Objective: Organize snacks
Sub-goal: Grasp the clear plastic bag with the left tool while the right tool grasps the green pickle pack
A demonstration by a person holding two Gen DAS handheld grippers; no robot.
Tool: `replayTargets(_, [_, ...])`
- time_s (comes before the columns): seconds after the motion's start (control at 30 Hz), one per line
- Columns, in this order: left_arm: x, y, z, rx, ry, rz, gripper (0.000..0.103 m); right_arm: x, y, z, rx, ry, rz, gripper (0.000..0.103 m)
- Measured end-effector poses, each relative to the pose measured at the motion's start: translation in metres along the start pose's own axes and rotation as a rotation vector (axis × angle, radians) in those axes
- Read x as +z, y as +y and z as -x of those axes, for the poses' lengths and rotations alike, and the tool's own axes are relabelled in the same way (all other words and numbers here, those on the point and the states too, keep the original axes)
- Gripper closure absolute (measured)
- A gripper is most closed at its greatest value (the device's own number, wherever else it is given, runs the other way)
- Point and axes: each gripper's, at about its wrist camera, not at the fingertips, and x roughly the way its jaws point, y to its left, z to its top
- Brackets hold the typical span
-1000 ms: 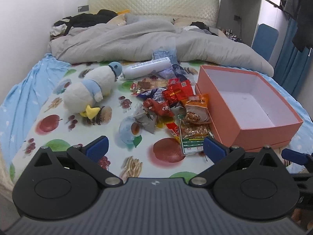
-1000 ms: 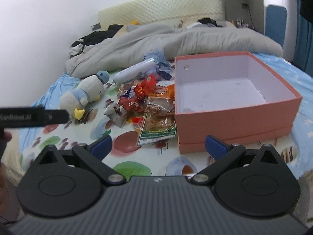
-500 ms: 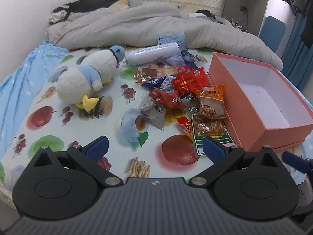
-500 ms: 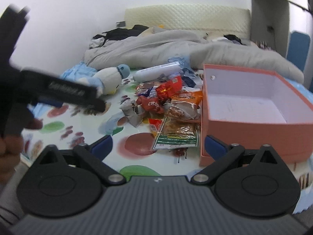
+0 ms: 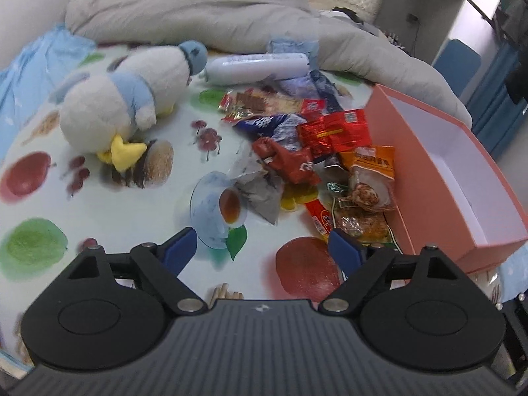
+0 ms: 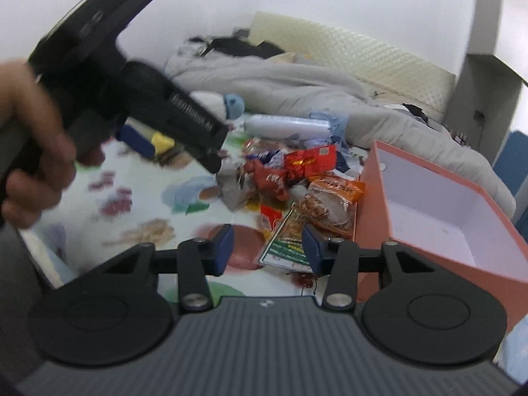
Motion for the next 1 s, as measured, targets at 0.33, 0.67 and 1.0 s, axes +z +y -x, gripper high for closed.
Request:
replayTargets(0.33, [0.017, 0.011, -0.057, -0.017, 0.044, -0.052, 0.014, -0.023, 0.019, -0.066, -0.140, 0.169, 0.366, 0.055])
replayTargets(0.67, [0.047, 0.021, -0.116, -0.007, 0.050, -0.089, 0.013, -0.045, 0.026, -0.103, -0.146, 0.201, 0.664, 0.056])
replayTargets(1.0, [0.052, 0.012, -0.143, -0.079, 0.059, -0.075, 0.018, -0.048, 0.018, -0.119, -0.181, 0.194, 0.787, 0.057])
